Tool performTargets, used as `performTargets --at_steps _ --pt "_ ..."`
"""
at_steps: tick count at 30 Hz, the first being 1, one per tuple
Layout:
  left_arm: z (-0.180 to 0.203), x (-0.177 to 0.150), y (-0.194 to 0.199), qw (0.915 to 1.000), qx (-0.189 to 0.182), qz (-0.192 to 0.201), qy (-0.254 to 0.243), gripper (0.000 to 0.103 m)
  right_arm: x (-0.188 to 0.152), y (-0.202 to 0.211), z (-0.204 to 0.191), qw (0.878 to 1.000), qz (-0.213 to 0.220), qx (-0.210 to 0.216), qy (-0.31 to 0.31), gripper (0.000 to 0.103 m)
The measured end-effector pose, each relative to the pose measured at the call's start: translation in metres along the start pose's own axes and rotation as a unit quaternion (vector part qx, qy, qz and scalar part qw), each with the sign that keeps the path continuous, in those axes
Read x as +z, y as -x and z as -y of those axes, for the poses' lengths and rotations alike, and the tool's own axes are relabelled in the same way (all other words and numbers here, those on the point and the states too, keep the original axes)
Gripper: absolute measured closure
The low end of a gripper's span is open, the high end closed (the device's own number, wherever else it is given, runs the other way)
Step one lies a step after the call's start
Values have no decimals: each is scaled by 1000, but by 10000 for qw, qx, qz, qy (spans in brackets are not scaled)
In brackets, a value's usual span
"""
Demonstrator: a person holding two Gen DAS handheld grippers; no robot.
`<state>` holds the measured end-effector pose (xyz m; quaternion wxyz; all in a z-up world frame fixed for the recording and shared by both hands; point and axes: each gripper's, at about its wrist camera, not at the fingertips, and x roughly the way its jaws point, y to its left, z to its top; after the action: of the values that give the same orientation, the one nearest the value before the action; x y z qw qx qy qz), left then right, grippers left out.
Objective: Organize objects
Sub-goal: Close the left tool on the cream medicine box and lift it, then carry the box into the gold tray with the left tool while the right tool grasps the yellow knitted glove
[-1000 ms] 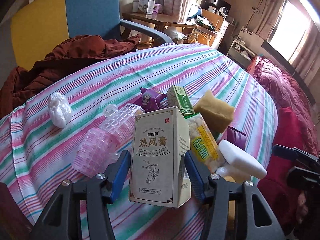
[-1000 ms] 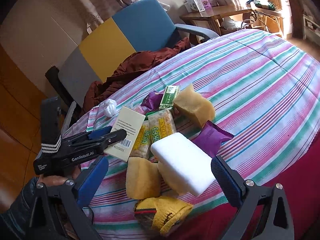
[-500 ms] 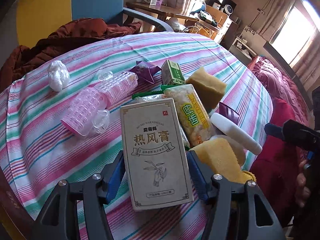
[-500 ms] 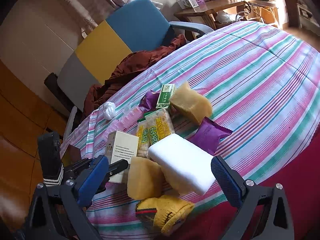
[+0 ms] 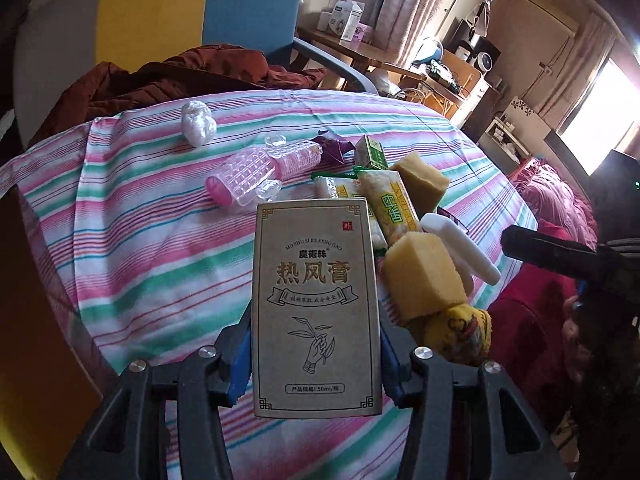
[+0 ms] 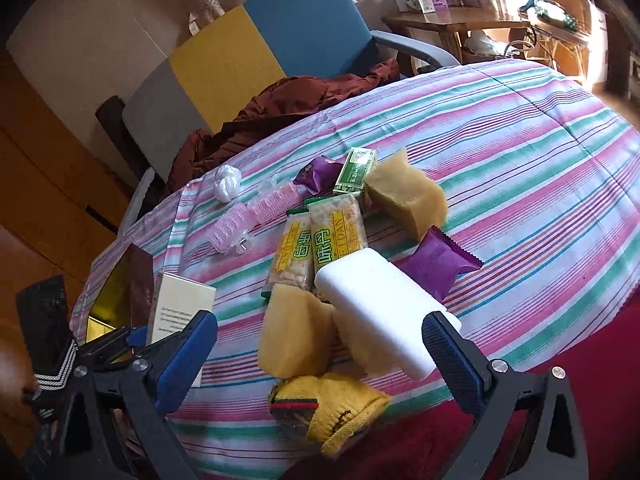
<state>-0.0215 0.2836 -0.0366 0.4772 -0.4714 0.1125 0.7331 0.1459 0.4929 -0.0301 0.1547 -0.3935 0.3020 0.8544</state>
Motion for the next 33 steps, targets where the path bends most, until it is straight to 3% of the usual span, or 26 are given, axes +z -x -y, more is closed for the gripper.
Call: performTargets --at_steps 5,8,14,16,18,24,26,30,32,33 --pt "2 -22 29 9999 -106 117 27 51 -18 -6 -22 9967 -577 -236 523 1" --pt "3 -33 41 9997 -189 167 25 51 -35 -18 -37 9879 -1102 -567 932 3" --pt "-1 -45 65 9984 -306 422 194 51 -52 -43 -45 9655 -1645 -1411 1442 44" --pt "-8 -48 75 9977 -309 521 291 51 -56 -39 -47 9639 -1629 -1450 1529 50" --pt "-17 -51 85 9967 -263 635 423 51 -59 -27 -48 9663 -1532 -1369 1553 68" --pt "-70 -71 120 9886 202 918 1176 51 -59 21 -63 9750 -1043 -787 1796 77" --pt "-93 -79 131 9834 424 976 1468 51 -56 18 -72 9709 -1031 -904 1961 77" --pt "-129 -101 154 9710 828 1152 1923 51 -49 4 -62 9724 -1126 -1125 1705 94" --pt "-143 -112 166 9644 986 1238 2120 51 -49 4 -62 9747 -1134 -997 1646 93" --pt "-149 -115 170 9618 1046 1263 2192 51 -49 3 -60 9766 -1157 -904 1571 83"
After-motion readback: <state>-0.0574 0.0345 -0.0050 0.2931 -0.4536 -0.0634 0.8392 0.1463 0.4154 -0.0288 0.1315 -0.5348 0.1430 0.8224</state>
